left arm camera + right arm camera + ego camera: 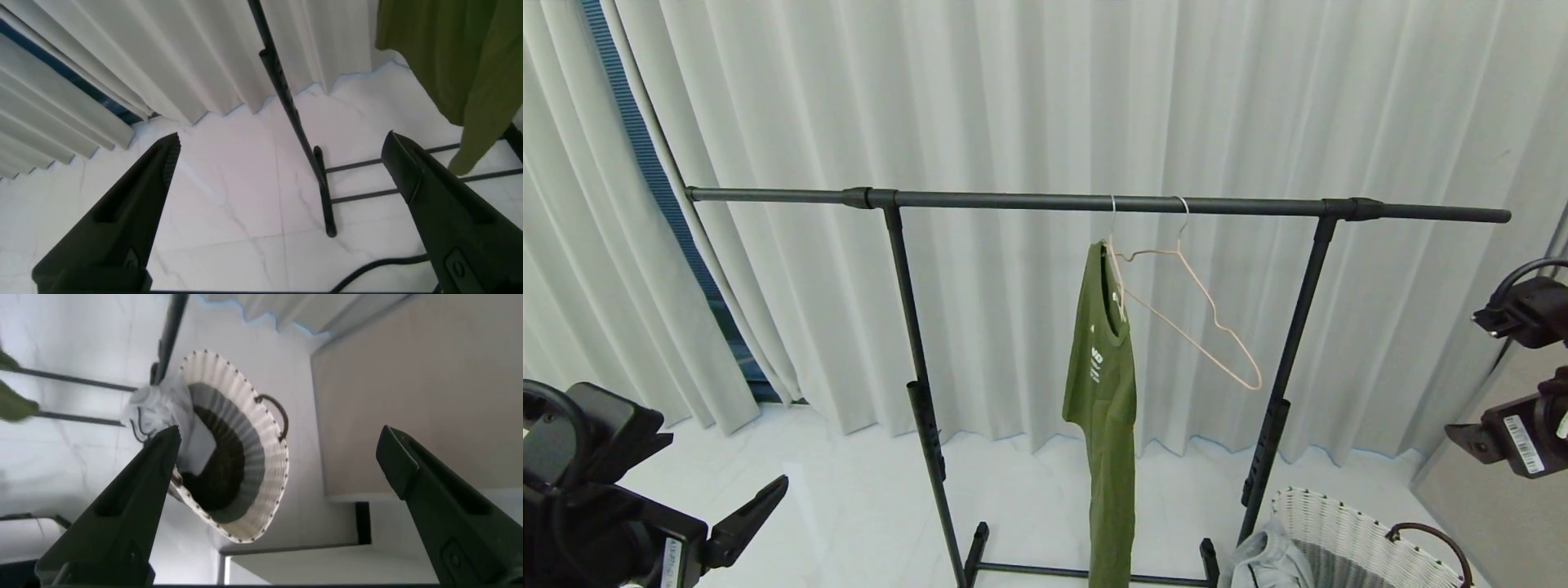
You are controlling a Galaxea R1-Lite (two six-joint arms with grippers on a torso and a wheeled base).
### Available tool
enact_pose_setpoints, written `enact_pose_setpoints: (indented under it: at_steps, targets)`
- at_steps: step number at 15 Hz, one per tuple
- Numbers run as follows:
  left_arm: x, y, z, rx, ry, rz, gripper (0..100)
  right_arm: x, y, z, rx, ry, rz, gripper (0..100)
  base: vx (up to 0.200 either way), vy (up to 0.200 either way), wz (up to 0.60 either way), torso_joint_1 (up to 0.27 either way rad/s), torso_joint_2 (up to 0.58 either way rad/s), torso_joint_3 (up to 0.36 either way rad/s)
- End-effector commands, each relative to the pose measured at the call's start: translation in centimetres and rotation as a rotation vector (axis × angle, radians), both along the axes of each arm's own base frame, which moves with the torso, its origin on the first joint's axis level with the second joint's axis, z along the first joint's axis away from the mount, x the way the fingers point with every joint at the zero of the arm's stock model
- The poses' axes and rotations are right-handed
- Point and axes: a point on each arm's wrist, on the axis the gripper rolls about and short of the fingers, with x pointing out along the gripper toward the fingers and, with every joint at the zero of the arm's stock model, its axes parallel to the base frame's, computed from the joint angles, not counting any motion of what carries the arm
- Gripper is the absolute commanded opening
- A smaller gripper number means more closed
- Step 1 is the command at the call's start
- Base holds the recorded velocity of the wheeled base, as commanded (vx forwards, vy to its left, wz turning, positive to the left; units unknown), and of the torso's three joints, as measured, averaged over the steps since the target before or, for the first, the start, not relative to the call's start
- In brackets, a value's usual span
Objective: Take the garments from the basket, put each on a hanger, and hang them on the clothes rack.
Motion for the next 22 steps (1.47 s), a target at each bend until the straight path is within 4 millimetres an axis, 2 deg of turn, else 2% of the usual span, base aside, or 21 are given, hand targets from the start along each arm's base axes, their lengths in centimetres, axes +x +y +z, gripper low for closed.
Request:
enact_pose_setpoints:
  at_steps: [1, 7, 16, 22]
  targets:
    - [0.4, 0.0, 0.3, -0.001, -0.004, 0.002, 100, -0.3, -0.2, -0.3, -0.004, 0.007, -0.004, 100, 0.0, 0.0, 0.0, -0.212, 0.5, 0.286]
    - [1.9, -0.1, 1.7, -0.063, -0.023, 0.031, 100, -0.7, -0.4, -1.2, -0.043, 0.034, -0.031, 100, 0.0, 0.0, 0.0, -0.211, 0.51, 0.3]
    - [2.0, 0.0, 1.7, -0.059, -0.024, 0.044, 100, -1.3, -0.7, -2.2, -0.078, 0.074, -0.024, 100, 0.0, 0.0, 0.0, -0.169, 0.48, 0.313]
    - [2.1, -0.1, 1.7, -0.062, -0.021, 0.04, 100, -2.0, -1.4, -4.4, -0.105, 0.156, -0.045, 100, 0.0, 0.0, 0.0, -0.096, 0.41, 0.299]
